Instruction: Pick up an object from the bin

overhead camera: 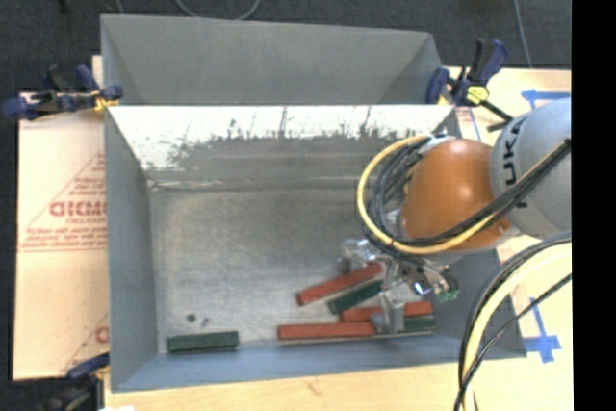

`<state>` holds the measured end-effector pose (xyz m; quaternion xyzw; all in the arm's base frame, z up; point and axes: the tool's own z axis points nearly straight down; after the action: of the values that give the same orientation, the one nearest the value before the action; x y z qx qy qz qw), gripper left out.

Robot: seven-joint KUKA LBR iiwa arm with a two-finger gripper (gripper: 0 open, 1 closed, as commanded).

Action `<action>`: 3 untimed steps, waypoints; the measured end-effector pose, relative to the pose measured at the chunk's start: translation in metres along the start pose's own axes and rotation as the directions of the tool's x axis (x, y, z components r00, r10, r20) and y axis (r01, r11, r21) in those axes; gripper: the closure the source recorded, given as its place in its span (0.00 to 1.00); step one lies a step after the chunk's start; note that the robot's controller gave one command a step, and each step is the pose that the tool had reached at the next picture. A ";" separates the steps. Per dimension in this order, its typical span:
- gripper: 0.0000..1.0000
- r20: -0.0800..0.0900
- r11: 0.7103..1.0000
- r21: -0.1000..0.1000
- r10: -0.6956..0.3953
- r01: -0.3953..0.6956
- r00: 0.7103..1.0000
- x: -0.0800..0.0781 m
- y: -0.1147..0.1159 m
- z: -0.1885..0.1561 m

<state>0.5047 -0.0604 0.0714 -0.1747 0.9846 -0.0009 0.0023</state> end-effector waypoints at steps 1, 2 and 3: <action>0.00 0.001 1.000 0.000 0.001 -0.001 1.000 -0.001 -0.001 -0.001; 0.00 0.002 1.000 0.001 0.002 -0.002 1.000 -0.002 -0.002 -0.001; 1.00 0.008 1.000 0.004 0.003 -0.003 1.000 -0.004 -0.003 -0.004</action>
Offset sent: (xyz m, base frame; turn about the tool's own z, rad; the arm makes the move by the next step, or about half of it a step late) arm 0.0000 0.0000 0.0000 0.0000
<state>0.5094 -0.0618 0.0756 -0.1732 0.9849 -0.0022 0.0066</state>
